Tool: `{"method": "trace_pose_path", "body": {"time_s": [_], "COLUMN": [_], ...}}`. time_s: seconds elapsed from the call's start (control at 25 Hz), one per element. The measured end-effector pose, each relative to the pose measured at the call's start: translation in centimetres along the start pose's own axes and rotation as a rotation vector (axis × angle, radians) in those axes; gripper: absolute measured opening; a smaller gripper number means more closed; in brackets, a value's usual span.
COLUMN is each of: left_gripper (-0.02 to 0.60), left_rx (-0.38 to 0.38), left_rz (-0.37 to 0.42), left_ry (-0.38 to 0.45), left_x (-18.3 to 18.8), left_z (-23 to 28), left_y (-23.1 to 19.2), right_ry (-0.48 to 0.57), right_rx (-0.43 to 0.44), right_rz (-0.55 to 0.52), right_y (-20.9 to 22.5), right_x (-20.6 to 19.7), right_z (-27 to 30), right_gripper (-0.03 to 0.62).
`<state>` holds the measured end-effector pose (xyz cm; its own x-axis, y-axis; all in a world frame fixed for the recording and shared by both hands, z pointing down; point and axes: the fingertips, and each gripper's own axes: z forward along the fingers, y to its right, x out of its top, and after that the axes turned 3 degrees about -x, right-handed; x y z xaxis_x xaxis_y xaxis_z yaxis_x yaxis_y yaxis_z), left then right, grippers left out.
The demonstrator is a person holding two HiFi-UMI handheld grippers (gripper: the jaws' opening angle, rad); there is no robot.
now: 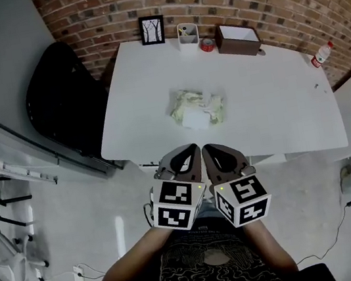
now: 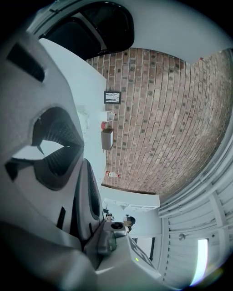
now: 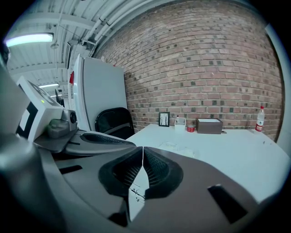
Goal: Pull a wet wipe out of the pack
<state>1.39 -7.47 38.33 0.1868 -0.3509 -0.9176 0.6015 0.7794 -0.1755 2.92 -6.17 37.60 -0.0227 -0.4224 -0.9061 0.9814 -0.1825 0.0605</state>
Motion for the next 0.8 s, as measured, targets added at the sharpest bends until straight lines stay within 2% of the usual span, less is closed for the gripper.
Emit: {"method": "trace_pose_path", "body": {"time_s": [0.8], "left_gripper": [0.011], "left_rx": [0.055], "left_rz": [-0.075], "left_ry": [-0.032], "left_x": [1.0], "left_z": [8.6], "left_y": [-4.4], "right_ry": [-0.067], "right_rx": [0.032], "right_rz": [-0.044], "right_y": [6.9], "right_x": [0.7], "right_z": [8.4], "right_gripper": [0.018]}}
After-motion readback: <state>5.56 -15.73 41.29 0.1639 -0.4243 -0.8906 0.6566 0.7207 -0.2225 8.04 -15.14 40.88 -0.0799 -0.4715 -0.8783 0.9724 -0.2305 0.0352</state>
